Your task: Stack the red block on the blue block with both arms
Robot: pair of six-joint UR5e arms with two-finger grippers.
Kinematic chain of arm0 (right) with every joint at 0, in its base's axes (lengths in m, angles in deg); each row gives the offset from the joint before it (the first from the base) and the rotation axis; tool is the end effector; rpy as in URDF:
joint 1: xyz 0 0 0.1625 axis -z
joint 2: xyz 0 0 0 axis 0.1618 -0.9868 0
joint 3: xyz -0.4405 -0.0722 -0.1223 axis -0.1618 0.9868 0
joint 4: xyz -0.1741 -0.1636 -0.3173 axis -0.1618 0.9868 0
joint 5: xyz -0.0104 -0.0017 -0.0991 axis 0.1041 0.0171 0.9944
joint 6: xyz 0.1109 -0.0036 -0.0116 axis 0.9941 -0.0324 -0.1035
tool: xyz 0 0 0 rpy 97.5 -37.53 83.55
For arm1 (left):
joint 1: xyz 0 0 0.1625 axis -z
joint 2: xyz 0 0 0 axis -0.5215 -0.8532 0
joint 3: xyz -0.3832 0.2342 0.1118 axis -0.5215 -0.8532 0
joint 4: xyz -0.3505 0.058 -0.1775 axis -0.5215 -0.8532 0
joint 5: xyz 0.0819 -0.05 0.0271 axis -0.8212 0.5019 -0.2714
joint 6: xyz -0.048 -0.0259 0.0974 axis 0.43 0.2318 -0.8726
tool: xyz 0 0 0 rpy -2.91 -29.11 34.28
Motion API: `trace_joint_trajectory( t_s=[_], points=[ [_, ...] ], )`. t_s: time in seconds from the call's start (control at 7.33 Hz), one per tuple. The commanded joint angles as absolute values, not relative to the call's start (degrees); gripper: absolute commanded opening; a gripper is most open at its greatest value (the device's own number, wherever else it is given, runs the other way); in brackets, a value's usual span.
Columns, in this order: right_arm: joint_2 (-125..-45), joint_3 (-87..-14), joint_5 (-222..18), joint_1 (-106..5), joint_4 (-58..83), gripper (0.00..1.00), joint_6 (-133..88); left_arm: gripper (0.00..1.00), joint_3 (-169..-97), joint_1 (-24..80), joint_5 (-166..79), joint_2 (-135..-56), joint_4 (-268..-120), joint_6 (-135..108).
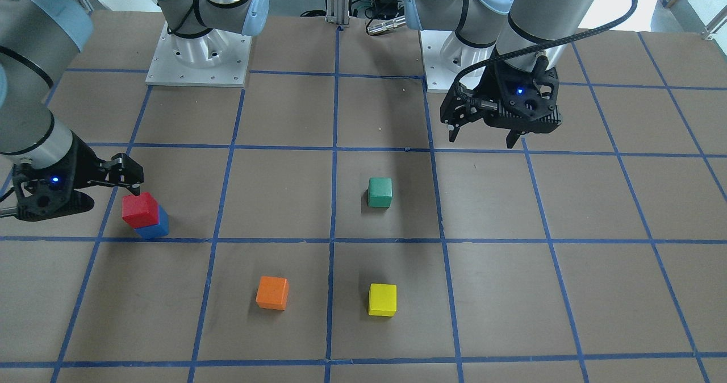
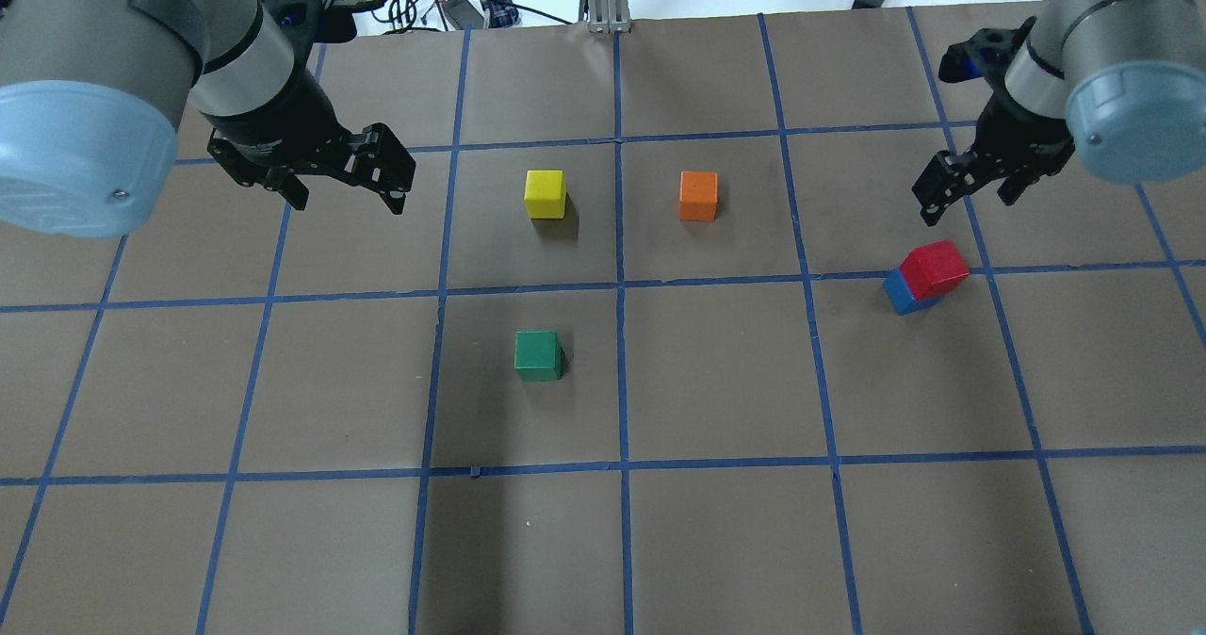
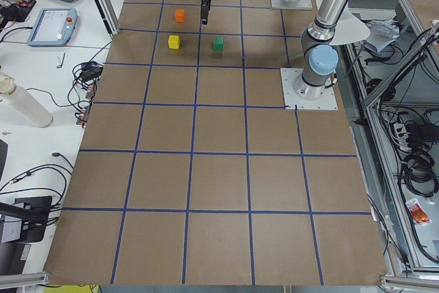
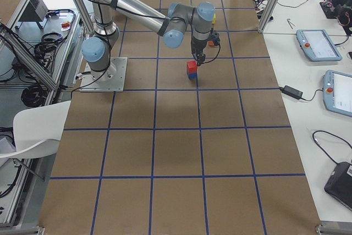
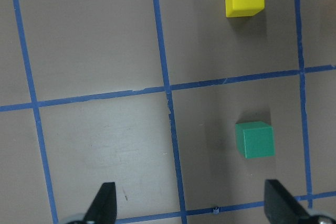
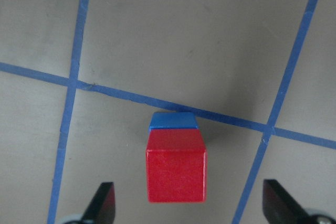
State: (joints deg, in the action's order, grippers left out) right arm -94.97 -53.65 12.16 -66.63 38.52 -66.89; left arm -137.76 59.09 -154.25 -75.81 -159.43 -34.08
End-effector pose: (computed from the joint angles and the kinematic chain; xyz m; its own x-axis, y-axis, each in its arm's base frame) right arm -0.0022 -0.5490 0.3920 -0.9706 -0.2401 -0.0175 -0.2407 0.9679 0.0717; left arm -0.1391 -0.4745 0.4844 -0.9943 0.1060 0.0090 0.1054 0.9932 -0.0490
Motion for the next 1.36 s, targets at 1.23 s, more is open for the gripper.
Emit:
trace_joint_trajectory(
  t_s=[1.23],
  points=[
    [-102.68, -46.45, 12.26, -81.29, 25.42, 1.00, -44.06, 1.00, -138.02, 59.71, -154.25, -75.94, -159.25, -34.08]
  ],
)
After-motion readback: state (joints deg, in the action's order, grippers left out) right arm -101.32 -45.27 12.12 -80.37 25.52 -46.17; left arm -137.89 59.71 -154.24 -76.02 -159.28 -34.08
